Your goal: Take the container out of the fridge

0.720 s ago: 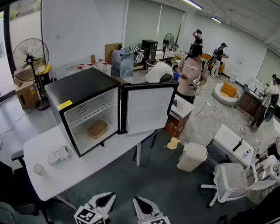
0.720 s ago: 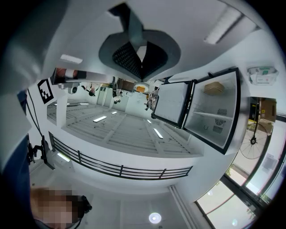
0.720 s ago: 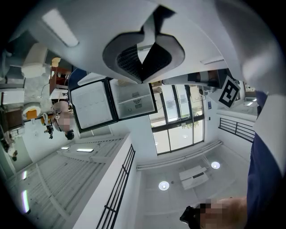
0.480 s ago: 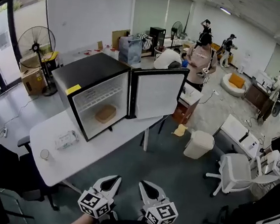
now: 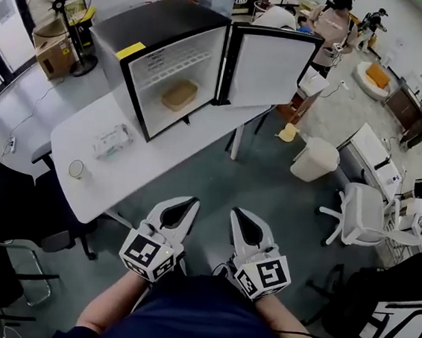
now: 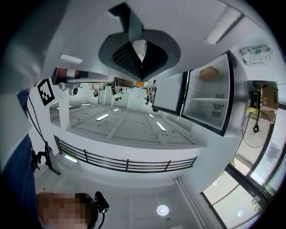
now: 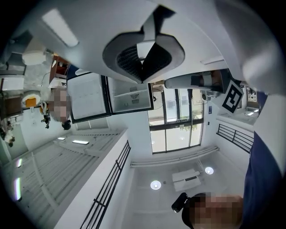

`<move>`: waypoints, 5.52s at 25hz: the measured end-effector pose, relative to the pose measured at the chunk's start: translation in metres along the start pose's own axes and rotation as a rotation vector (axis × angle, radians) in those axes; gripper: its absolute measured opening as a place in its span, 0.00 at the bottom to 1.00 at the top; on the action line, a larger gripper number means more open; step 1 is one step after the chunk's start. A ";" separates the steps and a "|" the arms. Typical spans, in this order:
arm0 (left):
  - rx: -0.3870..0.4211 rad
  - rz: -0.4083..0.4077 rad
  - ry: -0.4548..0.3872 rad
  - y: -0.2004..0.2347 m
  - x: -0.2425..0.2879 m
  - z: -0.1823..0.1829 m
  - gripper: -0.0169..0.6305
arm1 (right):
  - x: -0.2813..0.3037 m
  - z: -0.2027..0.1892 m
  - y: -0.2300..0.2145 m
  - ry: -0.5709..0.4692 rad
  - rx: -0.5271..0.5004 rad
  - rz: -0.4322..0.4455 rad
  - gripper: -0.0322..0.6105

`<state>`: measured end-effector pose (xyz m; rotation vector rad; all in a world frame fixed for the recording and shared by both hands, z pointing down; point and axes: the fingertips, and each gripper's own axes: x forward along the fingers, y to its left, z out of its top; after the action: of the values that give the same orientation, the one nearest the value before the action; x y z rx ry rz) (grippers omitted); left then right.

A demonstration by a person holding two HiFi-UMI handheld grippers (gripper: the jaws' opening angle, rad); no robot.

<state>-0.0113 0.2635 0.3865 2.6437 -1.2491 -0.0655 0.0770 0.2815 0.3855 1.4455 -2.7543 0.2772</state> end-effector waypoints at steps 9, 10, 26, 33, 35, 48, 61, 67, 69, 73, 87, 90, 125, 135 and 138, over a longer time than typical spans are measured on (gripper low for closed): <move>-0.009 -0.035 -0.011 0.034 -0.026 -0.001 0.03 | 0.019 -0.009 0.025 0.027 -0.013 -0.083 0.06; -0.012 -0.036 -0.009 0.037 -0.029 -0.002 0.03 | 0.020 -0.010 0.028 0.032 -0.013 -0.087 0.06; 0.014 0.067 0.040 0.091 0.014 -0.009 0.03 | 0.088 -0.028 -0.005 0.056 0.083 0.007 0.06; 0.030 0.150 0.045 0.118 0.074 0.004 0.03 | 0.133 -0.014 -0.059 0.055 0.105 0.084 0.06; 0.031 0.172 0.048 0.123 0.088 0.006 0.03 | 0.143 -0.010 -0.073 0.054 0.110 0.104 0.06; 0.050 0.324 0.085 0.157 0.135 0.004 0.03 | 0.189 -0.011 -0.137 0.084 0.165 0.178 0.06; 0.034 0.293 0.162 0.228 0.158 -0.023 0.03 | 0.278 -0.045 -0.157 0.165 0.212 0.119 0.06; 0.055 0.220 0.201 0.263 0.175 -0.033 0.03 | 0.333 -0.071 -0.168 0.246 0.236 0.058 0.06; 0.057 0.196 0.210 0.274 0.179 -0.036 0.03 | 0.351 -0.078 -0.168 0.274 0.231 0.043 0.06; 0.029 0.143 0.244 0.290 0.181 -0.052 0.03 | 0.381 -0.088 -0.166 0.317 0.197 0.016 0.06; -0.029 0.142 0.341 0.299 0.171 -0.074 0.03 | 0.460 -0.155 -0.182 0.416 0.629 0.083 0.06; -0.037 0.181 0.373 0.300 0.163 -0.083 0.03 | 0.476 -0.172 -0.186 0.430 0.706 0.082 0.06; -0.218 0.387 0.427 0.324 0.132 -0.115 0.03 | 0.553 -0.214 -0.205 0.349 1.313 0.073 0.17; -0.239 0.378 0.418 0.315 0.144 -0.115 0.03 | 0.526 -0.211 -0.208 0.350 1.317 0.057 0.14; -0.236 0.362 0.414 0.310 0.150 -0.115 0.03 | 0.515 -0.207 -0.208 0.351 1.314 0.059 0.14</move>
<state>-0.1355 -0.0225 0.5729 2.0590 -1.4378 0.3510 -0.0606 -0.2200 0.6707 1.1249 -2.2100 2.3392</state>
